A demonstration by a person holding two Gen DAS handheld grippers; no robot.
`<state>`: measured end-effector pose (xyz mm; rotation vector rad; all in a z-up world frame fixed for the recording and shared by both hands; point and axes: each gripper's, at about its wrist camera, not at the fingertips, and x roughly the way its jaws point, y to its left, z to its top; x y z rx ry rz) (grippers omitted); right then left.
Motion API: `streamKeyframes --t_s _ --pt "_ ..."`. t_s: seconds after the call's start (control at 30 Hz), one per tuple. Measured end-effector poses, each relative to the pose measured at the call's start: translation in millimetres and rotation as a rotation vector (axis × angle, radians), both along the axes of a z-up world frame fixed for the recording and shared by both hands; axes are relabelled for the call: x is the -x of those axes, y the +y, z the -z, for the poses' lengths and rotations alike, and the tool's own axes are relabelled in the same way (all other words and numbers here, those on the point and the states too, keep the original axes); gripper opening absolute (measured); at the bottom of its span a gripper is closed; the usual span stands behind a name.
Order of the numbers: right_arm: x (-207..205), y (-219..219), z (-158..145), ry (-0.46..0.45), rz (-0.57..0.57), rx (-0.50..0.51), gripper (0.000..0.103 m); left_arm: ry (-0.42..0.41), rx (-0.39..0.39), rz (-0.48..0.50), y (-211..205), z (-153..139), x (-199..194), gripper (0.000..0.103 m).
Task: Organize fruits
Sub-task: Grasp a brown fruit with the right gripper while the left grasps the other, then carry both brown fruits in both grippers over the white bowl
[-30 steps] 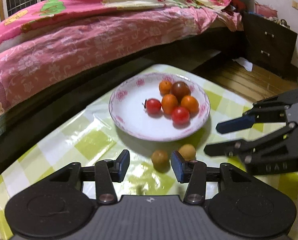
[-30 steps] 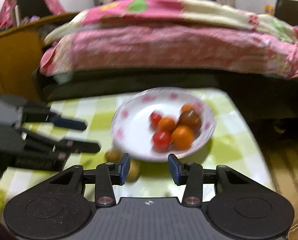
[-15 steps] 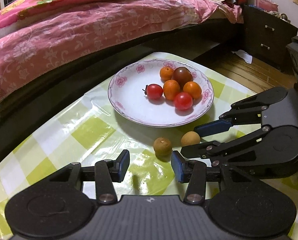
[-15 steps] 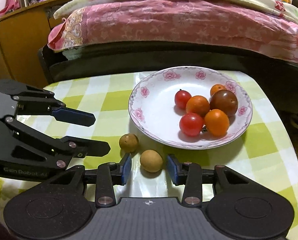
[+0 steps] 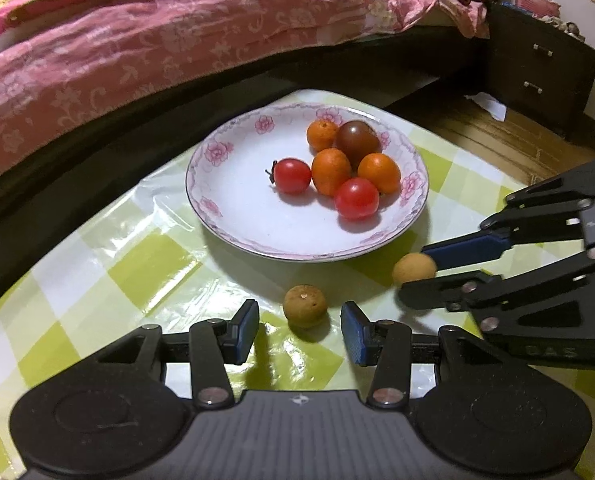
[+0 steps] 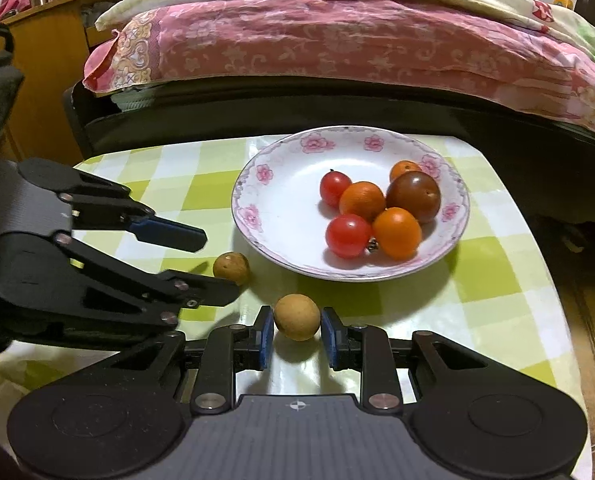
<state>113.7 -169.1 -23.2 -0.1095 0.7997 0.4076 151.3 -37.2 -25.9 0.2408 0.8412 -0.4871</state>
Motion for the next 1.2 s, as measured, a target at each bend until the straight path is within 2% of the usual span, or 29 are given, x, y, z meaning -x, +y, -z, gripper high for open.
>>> streamKeyframes --t_s 0.13,0.37,0.83,1.2 --pt "0 -4 2 0.006 0.014 0.010 0.022 -0.010 -0.001 0.003 -5 3 -1 0.050" --pt "0 -7 3 0.010 0.024 0.018 0.022 -0.026 -0.011 0.019 -11 2 4 0.032" --pt "22 -4 5 0.017 -0.043 0.052 0.022 0.007 -0.043 0.123 -8 -8 48 0.032" --pt "32 -1 10 -0.015 -0.059 0.095 0.026 0.003 -0.051 0.136 0 -5 62 0.034"
